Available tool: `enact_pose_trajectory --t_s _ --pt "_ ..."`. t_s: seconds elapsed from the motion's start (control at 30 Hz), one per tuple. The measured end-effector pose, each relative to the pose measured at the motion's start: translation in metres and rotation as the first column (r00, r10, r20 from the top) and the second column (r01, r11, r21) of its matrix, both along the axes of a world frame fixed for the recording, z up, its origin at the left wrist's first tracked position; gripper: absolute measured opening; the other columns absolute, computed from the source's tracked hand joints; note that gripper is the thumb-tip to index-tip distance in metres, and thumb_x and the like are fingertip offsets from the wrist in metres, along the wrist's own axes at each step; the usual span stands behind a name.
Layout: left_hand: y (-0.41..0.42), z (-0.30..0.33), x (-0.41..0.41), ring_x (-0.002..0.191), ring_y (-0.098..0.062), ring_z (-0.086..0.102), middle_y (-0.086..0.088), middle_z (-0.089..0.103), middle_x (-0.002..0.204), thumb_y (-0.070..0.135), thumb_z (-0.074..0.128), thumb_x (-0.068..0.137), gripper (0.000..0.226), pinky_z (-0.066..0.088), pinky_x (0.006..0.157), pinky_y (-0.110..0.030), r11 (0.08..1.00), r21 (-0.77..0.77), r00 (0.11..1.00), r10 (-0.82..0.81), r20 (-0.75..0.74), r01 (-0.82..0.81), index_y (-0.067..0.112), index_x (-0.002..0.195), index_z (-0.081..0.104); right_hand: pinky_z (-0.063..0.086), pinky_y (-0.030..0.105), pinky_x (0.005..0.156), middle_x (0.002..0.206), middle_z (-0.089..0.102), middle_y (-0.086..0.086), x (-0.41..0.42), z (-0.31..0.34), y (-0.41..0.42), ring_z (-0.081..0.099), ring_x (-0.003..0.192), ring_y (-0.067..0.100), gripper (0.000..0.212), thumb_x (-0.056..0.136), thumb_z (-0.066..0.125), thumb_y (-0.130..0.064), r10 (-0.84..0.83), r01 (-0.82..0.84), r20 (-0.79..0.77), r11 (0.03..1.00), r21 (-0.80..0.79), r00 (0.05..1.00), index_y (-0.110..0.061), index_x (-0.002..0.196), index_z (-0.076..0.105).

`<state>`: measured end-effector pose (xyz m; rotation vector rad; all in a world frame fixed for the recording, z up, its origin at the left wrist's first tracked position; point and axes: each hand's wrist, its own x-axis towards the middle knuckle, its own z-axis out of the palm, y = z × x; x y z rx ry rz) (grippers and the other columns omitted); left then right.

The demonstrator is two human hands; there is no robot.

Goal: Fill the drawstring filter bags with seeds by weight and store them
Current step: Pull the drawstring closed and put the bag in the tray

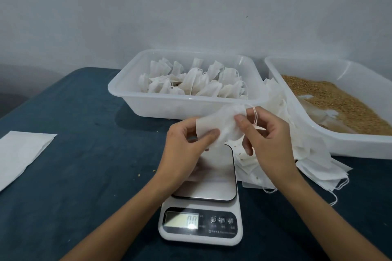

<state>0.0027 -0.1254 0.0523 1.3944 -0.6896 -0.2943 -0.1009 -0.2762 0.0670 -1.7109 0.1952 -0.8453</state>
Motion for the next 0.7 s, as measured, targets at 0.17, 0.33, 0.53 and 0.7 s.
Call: enact_pose_trajectory --t_s 0.17,0.33,0.53,0.7 --pt "0.0014 0.0005 0.001 0.08 -0.015 0.066 -0.007 0.074 0.084 0.014 0.068 0.1 0.013 0.055 0.074 -0.033 0.998 -0.058 0.999 0.034 0.001 -0.034 0.006 0.093 0.074 0.04 0.026 0.037 0.048 0.054 0.002 -0.0005 -0.0047 0.0025 0.057 0.034 0.026 0.023 0.104 0.055 -0.032 -0.042 0.039 -0.079 0.998 -0.044 0.996 -0.024 0.083 0.057" --pt "0.0016 0.0033 0.0044 0.081 -0.02 0.067 -0.01 0.073 0.086 0.017 0.066 0.1 0.019 0.054 0.076 -0.034 0.995 -0.082 0.99 0.045 -0.133 -0.056 0.001 0.095 0.074 0.047 0.033 0.041 0.076 0.07 0.006 -0.0016 0.001 0.0021 0.064 0.045 0.029 0.025 0.094 0.069 -0.035 0.139 -0.139 -0.053 0.99 0.013 0.989 -0.01 0.087 0.069" --pt "0.0005 0.0043 0.0035 0.081 -0.021 0.065 -0.01 0.071 0.086 0.02 0.062 0.103 0.025 0.055 0.076 -0.037 0.995 -0.079 0.982 0.052 -0.179 -0.068 -0.003 0.1 0.072 0.042 0.036 0.039 0.075 0.059 0.033 -0.0004 -0.0043 -0.0008 0.068 0.046 0.032 0.048 0.095 0.065 -0.033 0.144 -0.142 -0.107 0.989 0.028 0.984 0.014 0.091 0.055" --pt "0.0005 0.0038 0.0044 0.077 -0.019 0.067 -0.02 0.075 0.088 0.011 0.067 0.099 0.011 0.056 0.072 -0.03 0.996 -0.023 0.981 0.079 -0.178 -0.084 0.006 0.106 0.073 0.043 0.039 0.038 0.074 0.055 0.037 -0.0024 0.0003 -0.0029 0.068 0.046 0.03 0.053 0.097 0.062 -0.035 0.113 -0.114 -0.078 0.993 -0.008 0.991 0.018 0.095 0.055"
